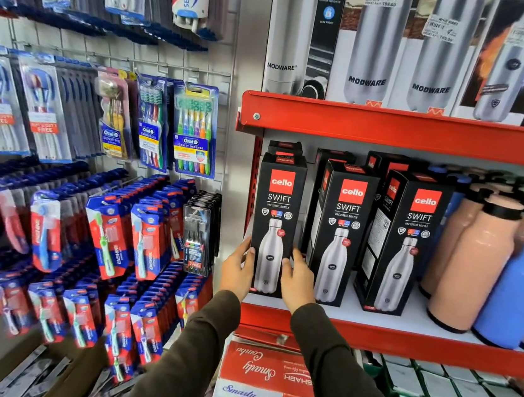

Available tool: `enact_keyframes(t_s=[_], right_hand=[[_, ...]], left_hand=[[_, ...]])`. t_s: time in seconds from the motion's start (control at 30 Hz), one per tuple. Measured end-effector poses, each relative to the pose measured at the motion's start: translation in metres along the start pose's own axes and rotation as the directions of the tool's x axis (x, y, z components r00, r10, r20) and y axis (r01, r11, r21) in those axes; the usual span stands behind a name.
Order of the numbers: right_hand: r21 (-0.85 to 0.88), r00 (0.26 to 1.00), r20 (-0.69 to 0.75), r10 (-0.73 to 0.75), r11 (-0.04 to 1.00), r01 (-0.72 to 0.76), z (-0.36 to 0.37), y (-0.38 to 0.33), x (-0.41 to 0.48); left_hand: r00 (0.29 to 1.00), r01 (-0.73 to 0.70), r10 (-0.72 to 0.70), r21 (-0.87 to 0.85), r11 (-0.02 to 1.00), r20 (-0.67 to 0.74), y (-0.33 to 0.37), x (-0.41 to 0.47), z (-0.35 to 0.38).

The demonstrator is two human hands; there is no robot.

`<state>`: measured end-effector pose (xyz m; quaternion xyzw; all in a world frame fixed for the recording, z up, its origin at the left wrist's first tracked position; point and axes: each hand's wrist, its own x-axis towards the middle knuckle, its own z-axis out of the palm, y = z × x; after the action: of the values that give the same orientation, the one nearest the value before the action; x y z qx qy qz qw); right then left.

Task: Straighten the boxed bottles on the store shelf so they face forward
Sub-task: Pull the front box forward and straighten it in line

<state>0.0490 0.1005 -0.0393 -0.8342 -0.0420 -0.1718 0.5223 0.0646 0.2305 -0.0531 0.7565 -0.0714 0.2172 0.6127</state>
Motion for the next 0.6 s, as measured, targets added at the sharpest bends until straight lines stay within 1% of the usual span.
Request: enact_keyframes(t_s=[0.13,0.3,0.6], right_hand=[[0.014,1.000,0.010,-0.022,1.000,0.022,-0.006,-0.001,-0.009],[0.053,0.998,0.038,-0.052,0.997,0.050,-0.013,-0.004,-0.027],[0.071,0.997,0.017,-0.071,0.995,0.069,-0.019,-0.007,-0.050]], left_hand=[[1.000,0.014,-0.013,-0.033,0.999,0.021,-0.002,-0.007,-0.007],[1.000,0.026,-0.028,-0.137,0.990,-0.010,0.006,-0.026,-0.013],[0.996,0.061,-0.067,-0.110,0.992,-0.051,0.010,-0.049,-0.018]])
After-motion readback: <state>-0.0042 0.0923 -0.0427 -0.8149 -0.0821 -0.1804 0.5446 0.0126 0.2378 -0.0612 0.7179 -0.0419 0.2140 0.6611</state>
